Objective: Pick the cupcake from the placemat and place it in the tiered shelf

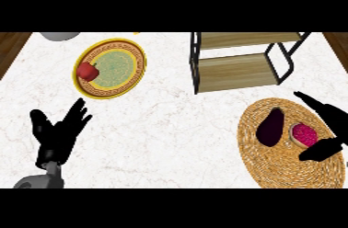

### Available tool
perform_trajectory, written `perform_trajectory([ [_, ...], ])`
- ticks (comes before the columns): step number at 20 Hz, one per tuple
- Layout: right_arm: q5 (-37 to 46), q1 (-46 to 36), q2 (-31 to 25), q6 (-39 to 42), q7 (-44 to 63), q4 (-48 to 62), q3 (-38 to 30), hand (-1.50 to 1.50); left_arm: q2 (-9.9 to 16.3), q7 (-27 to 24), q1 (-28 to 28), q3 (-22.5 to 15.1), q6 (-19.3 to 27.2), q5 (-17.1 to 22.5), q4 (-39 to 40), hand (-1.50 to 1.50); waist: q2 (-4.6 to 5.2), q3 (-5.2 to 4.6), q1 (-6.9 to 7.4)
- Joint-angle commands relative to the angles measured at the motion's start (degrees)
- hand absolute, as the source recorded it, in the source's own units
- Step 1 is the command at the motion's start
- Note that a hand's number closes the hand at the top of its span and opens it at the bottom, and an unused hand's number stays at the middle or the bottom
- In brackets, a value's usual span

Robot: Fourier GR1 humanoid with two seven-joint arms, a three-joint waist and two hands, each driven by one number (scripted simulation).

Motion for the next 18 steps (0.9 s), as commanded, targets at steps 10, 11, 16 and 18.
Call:
perform_trajectory([
  [10,9.39,-3.52,1.62,2.55,-11.72,10.32,7.30,1.50,-2.32,2.34,-0.57,-0.87,0.61,-1.71,1.01,0.00,0.72,-0.41,0.59],
  [11,12.47,-2.78,-1.92,3.69,-12.92,7.33,9.80,1.50,-1.85,2.63,0.02,-0.96,-0.02,-1.61,0.73,0.00,0.61,-0.45,0.42],
  [16,8.79,-1.36,4.57,0.95,-15.47,7.47,5.61,1.50,-0.81,1.26,1.16,0.94,-1.63,-1.28,2.20,0.00,0.38,-0.45,-0.25],
  [18,7.75,-1.16,4.38,1.74,-16.31,6.10,4.21,1.50,0.20,5.75,0.48,1.59,-2.63,0.52,-0.95,0.00,0.34,-0.45,-0.22],
])
